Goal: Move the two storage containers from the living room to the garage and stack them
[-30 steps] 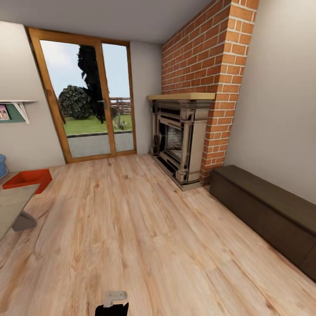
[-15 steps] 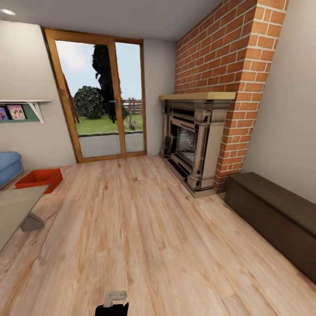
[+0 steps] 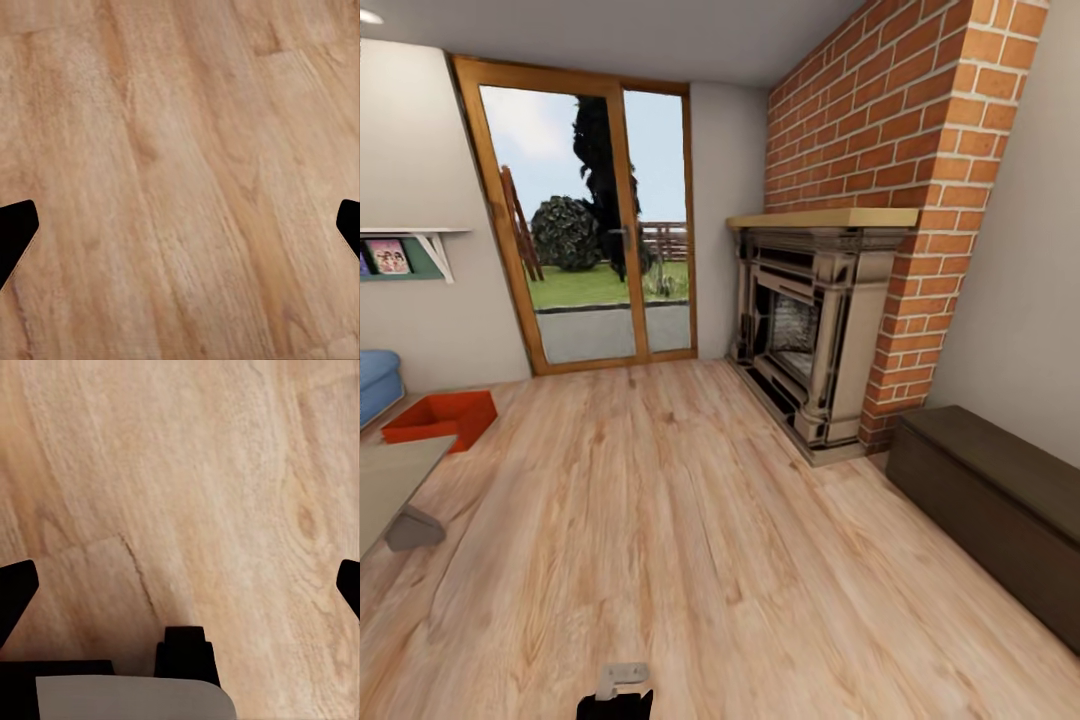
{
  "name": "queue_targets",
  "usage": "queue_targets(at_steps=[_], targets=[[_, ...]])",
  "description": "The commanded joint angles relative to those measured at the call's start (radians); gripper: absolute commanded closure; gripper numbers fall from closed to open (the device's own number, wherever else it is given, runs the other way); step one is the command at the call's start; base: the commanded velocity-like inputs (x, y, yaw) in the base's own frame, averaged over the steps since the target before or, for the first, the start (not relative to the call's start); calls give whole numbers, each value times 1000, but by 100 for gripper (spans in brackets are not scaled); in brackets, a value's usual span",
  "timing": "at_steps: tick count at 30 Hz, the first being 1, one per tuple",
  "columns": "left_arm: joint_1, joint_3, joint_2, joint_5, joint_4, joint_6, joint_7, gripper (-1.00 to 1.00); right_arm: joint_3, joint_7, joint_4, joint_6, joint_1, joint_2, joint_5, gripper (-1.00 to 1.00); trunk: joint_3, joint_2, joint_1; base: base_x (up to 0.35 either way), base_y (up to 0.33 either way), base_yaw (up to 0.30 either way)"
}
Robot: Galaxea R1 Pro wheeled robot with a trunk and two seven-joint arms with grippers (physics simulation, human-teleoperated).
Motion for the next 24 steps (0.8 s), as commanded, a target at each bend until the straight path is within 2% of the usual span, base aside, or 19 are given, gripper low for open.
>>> queue_targets(at_steps=[1,9,24], targets=[[-1,-8,0,10,1,-4,0,-100,-4,3,-2,6,0,0,3,-100,-1,0,1,344,0,101],[-1,-8,0,10,1,-5,0,-100,-4,4,-2,6,0,0,3,-100,-1,0,1,344,0,131],[-1,-8,0,10,1,-6,0,-100,-4,4,-3,6,0,0,3,-100,-2,0,1,344,0,26]])
